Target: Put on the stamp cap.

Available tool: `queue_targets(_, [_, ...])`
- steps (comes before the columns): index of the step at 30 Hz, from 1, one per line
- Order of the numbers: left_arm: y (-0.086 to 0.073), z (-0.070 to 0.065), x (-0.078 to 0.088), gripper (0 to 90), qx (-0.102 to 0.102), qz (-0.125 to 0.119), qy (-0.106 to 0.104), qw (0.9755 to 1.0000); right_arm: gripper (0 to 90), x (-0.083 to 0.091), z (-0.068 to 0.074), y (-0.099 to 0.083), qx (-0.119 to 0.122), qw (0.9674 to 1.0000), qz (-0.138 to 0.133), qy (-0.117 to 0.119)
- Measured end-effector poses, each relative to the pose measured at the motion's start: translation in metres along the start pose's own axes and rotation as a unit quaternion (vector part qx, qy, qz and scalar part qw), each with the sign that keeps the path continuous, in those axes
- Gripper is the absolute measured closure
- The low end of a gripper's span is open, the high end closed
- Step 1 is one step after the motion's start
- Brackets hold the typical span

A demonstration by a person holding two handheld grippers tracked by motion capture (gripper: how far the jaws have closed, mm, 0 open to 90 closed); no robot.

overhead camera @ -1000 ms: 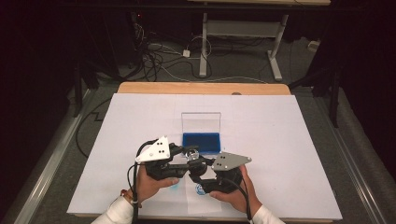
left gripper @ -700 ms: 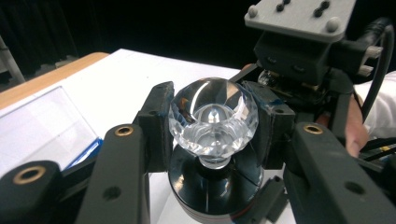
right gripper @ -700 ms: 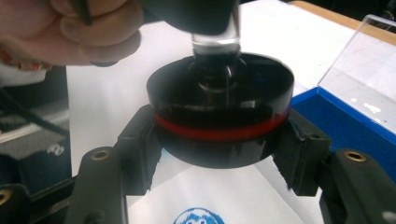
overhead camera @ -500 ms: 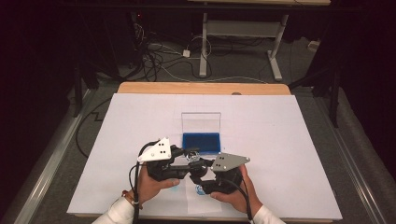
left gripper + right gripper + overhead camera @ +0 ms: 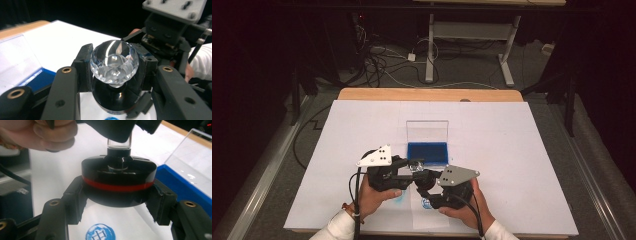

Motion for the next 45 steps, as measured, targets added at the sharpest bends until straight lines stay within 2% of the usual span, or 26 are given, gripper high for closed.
queue_targets(1, [0.001, -0.001, 0.000, 54.5, -0.003, 0.004, 0.004, 1.0000, 39.4, 0.000, 0.000, 0.000, -0.007, 1.0000, -0.002, 0.002])
queue_targets(3, [0.002, -0.003, -0.001, 54.5, -0.012, 0.007, 0.010, 0.9998, 39.4, 0.000, 0.000, 0.000, -0.003, 1.0000, 0.003, -0.001])
queue_targets(7, [0.004, -0.004, 0.001, 54.5, -0.013, 0.006, 0.015, 0.9998, 39.3, 0.000, -0.001, 0.001, -0.005, 1.0000, -0.005, 0.003])
queue_targets(9, [0.006, -0.006, 0.002, 54.5, -0.023, 0.011, 0.026, 0.9993, 39.2, 0.000, -0.001, 0.001, -0.005, 0.9999, -0.011, 0.007])
queue_targets(10, [0.007, -0.008, 0.001, 54.5, -0.028, 0.015, 0.032, 0.9990, 39.1, 0.001, -0.002, 0.001, -0.001, 0.9999, -0.013, 0.001])
queue_targets(13, [0.007, -0.010, 0.001, 54.5, -0.035, 0.019, 0.038, 0.9985, 39.0, 0.000, -0.002, -0.001, 0.002, 0.9999, -0.015, 0.001])
queue_targets(23, [0.010, -0.013, 0.002, 54.5, -0.047, 0.025, 0.043, 0.9977, 38.8, 0.000, -0.002, -0.002, 0.002, 0.9997, -0.024, 0.004])
queue_targets(27, [0.011, -0.012, 0.004, 54.5, -0.048, 0.023, 0.047, 0.9975, 35.1, -0.001, -0.004, -0.002, -0.001, 0.9997, -0.023, -0.009])
queue_targets(30, [0.012, -0.012, 0.006, 54.6, -0.049, 0.021, 0.048, 0.9974, 34.2, -0.004, -0.005, -0.005, -0.005, 0.9998, -0.013, -0.017])
queue_targets(35, [0.014, -0.013, 0.008, 54.5, -0.053, 0.022, 0.054, 0.9969, 33.4, -0.004, -0.007, -0.006, -0.007, 0.9998, -0.013, -0.014])
queue_targets(39, [0.013, -0.013, 0.008, 54.5, -0.056, 0.028, 0.058, 0.9963, 32.3, -0.003, -0.007, -0.006, -0.003, 0.9998, -0.013, -0.014])
queue_targets(45, [0.013, -0.013, 0.008, 54.6, -0.061, 0.037, 0.066, 0.9952, 27.2, 0.002, -0.010, -0.006, 0.006, 0.9994, -0.011, -0.033])
Point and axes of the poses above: each handheld gripper's, and its own axes: x roughly backward along the jaws, y roughly out of its top, z roughly to its left, the point moved 4 cm from there along -x, roughly forward along the jaws, and after that the axes turned 11 degrees about z, right-handed, at the moved point
